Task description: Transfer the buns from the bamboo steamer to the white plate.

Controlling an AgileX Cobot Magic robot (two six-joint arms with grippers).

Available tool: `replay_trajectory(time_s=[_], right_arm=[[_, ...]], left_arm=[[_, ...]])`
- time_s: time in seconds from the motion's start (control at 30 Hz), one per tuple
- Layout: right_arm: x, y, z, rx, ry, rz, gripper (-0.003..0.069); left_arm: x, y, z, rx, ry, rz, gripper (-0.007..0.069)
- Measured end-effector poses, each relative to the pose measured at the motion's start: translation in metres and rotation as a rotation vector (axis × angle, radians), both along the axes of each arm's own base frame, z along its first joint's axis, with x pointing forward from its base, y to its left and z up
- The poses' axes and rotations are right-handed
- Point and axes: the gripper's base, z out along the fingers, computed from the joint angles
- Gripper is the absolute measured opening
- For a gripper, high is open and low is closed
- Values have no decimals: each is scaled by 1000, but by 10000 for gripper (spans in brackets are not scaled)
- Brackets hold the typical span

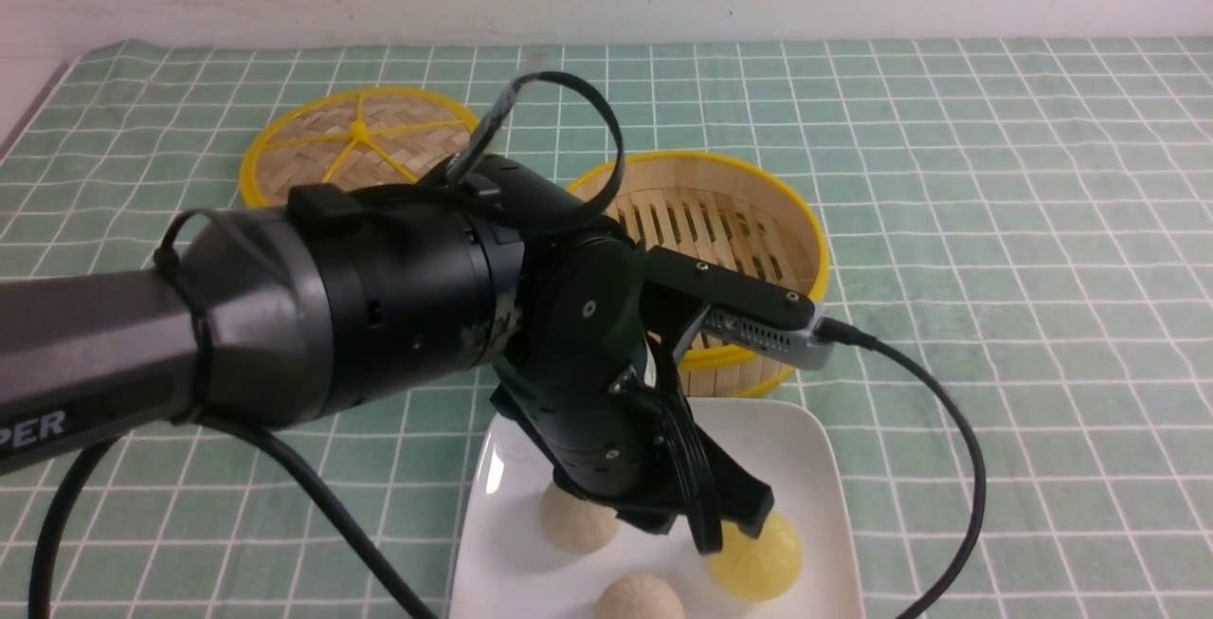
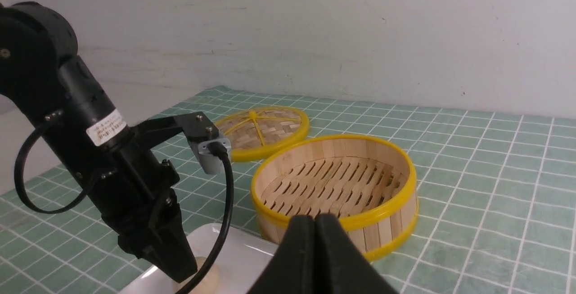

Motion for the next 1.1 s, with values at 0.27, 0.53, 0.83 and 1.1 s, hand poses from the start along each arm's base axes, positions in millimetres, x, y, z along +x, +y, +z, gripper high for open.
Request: replay_trajectory(time_s=[0.27,0.53,0.83,1.1], right_arm=[[0,0,0,-2,-7,-2,0],[0,0,0,0,-6,-2,2],[0,0,0,-1,-5,-2,9],[-3,-4,-5,16,-29,-53,15]], left_arm=[[1,0,0,-5,-16,-3,28],[0,0,0,-1,-5,-1,28],[-1,1,0,10,6,-2,28],[-2,4,-2,45,26,-7,28]])
